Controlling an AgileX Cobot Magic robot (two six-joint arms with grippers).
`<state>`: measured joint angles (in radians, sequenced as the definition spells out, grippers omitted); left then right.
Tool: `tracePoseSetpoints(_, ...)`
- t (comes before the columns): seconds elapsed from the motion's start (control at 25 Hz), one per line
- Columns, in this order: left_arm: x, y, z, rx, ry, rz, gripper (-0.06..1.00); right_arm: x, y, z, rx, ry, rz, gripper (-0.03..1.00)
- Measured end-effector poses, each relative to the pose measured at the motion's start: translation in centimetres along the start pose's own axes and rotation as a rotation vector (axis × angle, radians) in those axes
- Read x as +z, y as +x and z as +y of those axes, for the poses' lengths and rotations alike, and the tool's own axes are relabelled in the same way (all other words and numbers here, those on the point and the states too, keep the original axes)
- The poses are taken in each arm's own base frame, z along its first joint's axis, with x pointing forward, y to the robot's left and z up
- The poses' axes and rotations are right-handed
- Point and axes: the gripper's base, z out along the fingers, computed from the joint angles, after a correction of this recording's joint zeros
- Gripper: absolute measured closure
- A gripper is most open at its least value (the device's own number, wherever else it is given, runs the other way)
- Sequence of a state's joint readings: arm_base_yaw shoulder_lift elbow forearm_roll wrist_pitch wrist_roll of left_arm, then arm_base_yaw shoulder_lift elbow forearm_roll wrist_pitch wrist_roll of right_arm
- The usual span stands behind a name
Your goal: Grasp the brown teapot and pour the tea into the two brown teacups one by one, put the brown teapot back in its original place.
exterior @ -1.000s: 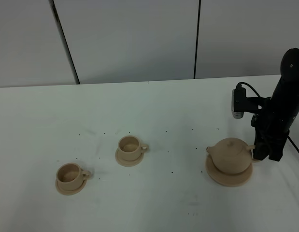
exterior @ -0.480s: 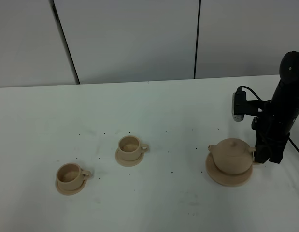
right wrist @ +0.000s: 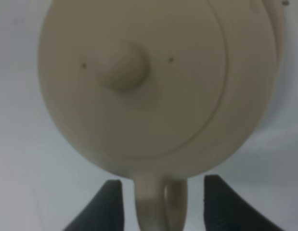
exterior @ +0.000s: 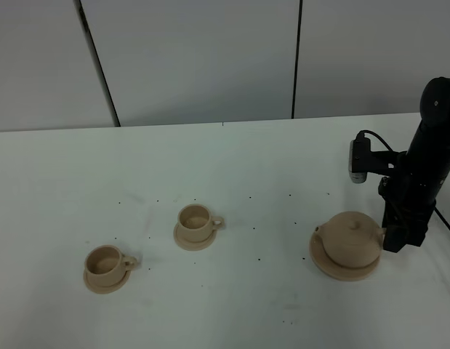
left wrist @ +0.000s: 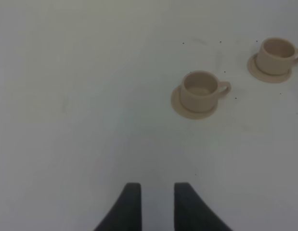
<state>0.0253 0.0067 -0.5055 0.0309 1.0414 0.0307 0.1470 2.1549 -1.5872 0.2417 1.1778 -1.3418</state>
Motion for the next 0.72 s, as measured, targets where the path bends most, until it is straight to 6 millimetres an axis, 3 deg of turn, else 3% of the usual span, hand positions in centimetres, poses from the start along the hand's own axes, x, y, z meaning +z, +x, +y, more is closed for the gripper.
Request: tracePoseSetpoints(0.72,0.0,0.0,0.0,0.0,0.0,0.0,0.7,0.6,-1.9,0.5,-0.105,0.054,0.103,0.63)
